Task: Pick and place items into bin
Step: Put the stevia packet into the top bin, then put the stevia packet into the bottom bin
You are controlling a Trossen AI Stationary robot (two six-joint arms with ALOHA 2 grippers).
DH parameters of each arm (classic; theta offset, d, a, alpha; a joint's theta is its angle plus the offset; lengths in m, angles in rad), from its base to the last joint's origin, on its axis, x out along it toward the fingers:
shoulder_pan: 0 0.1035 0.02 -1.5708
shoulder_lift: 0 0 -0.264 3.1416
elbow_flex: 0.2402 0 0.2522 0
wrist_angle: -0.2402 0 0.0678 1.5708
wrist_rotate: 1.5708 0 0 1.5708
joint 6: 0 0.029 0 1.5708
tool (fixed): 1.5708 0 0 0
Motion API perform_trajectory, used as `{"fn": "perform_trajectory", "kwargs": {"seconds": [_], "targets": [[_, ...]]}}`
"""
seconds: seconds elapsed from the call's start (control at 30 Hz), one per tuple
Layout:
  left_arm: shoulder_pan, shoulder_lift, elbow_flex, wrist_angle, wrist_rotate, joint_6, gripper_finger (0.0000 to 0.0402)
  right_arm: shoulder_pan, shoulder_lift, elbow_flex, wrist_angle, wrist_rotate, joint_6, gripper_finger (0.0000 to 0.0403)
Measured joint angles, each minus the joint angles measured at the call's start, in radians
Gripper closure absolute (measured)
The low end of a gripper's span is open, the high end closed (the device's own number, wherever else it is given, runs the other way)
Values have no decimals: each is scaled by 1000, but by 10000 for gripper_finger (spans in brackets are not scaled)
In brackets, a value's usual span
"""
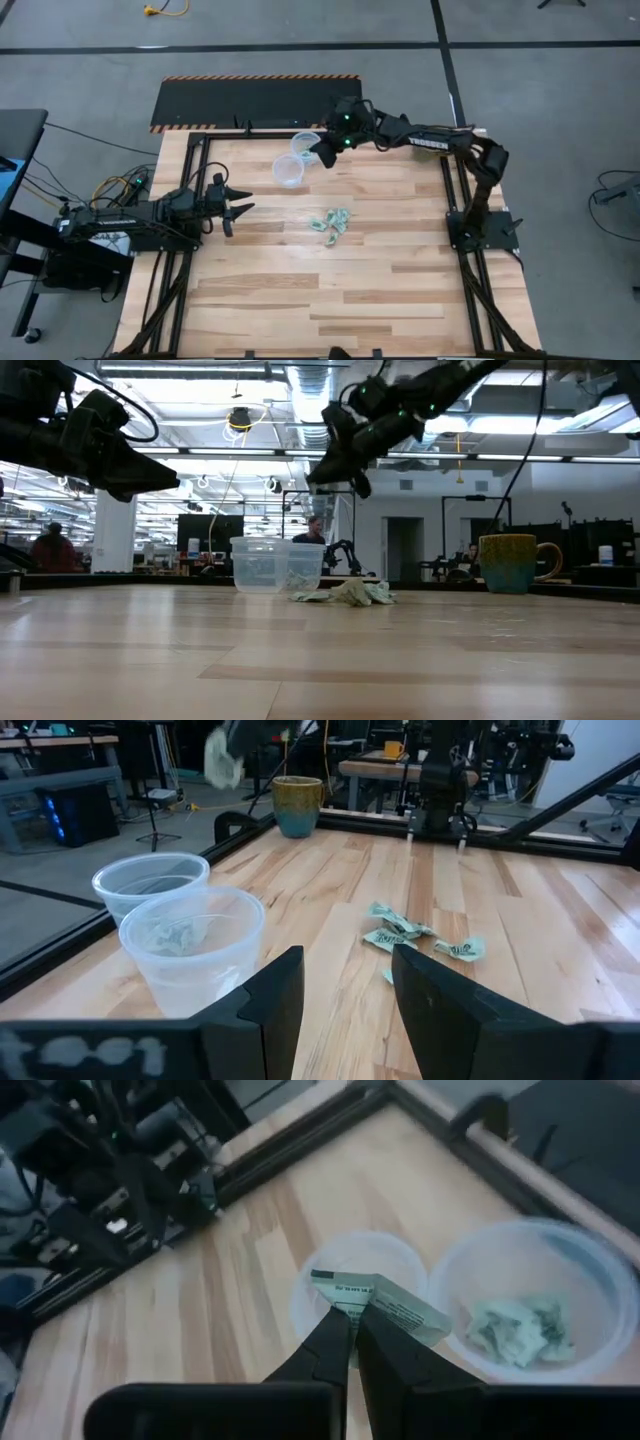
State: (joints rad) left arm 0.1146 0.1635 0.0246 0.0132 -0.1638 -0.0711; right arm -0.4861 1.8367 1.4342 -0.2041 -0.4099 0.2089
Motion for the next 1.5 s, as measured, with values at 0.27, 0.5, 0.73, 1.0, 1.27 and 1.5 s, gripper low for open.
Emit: {"fn": "perform_trajectory", "kwargs": {"seconds": [0.27,0.5,0.73,1.0,1.27,1.5], "targets": [[0,0,0,0,0,0,258,-28,120,45,18,-52,-8,391],[0,0,0,0,0,0,258,-46,169,91,25,-61,-9,373],[0,0,0,0,0,0,258,-59,169,98,23,-37,-60,324],[0,0,0,0,0,0,258,-73,169,98,8,-34,-51,270],[0,0,0,0,0,0,258,-75,168,99,-76,-35,87,251],[0,0,0,0,0,0,258,-45,144,97,-123,-171,179,252]]}}
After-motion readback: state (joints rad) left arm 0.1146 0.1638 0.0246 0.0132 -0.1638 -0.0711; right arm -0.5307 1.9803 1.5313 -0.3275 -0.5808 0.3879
